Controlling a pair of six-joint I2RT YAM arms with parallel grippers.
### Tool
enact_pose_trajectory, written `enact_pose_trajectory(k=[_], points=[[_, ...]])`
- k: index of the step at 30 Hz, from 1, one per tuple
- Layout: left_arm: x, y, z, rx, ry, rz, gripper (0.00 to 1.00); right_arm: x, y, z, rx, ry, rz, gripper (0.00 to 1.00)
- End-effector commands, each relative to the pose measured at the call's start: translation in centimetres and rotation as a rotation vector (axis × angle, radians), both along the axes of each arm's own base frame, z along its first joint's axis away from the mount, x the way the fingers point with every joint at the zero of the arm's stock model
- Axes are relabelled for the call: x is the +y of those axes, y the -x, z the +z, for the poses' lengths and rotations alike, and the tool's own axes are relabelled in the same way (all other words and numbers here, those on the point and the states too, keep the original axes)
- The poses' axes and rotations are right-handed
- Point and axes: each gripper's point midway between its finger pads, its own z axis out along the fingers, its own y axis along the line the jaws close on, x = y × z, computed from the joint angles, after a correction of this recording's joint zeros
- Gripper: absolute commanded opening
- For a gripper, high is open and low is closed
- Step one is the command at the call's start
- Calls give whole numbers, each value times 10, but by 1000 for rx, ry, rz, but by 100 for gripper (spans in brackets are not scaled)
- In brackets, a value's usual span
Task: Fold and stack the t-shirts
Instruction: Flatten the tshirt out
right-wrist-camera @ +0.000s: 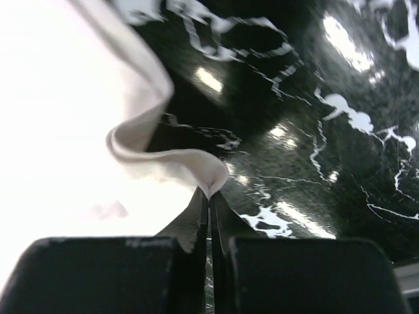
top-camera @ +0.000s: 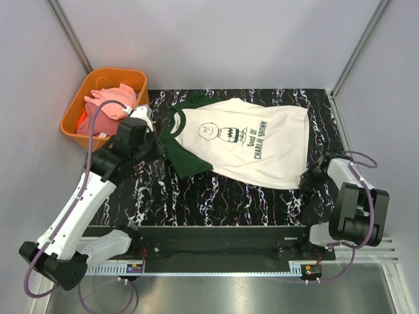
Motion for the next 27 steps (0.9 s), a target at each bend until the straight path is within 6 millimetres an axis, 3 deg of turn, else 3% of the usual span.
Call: enact_pose_trajectory(k=[1,4,7,8,9,10,11,12,14,15,17,18,22,23,27], points=[[6,-15,48,-138,20,52,0,-12,-41,46,-191,64,49,0],[7,-27,78,-202,12,67,0,-18,-61,102,-362,126,72,0],[8,-38,124,-302,8,71,0,-25,-81,156,-500,183,85,0],[13,-43,154,-369,-1,88,0,-26,-84,171,-534,204,100,0],[16,-45,170,-406,-5,101,0,-29,-93,201,-607,232,100,0],[19,-46,186,-444,-9,111,0,-30,-98,218,-653,246,104,0],[23,-51,217,-510,-4,139,0,-31,-102,234,-691,264,111,0],[26,-54,233,-554,-39,129,0,-33,-108,266,-769,288,110,0],[29,-60,273,-651,-56,144,0,-34,-112,300,-849,326,117,0],[31,-61,285,-690,-85,133,0,-35,-113,331,-916,353,114,0],[29,-59,321,-790,-68,116,0,-37,-111,364,-980,398,123,0],[29,-56,334,-834,-77,102,0,-37,-107,393,-1044,426,120,0],[30,-21,402,-1050,19,50,0,-32,-78,469,-1216,510,114,0],[32,2,428,-1139,64,24,0,-30,-71,483,-1251,523,116,0],[49,65,477,-1331,161,-12,0,-19,-23,547,-1427,597,103,0]])
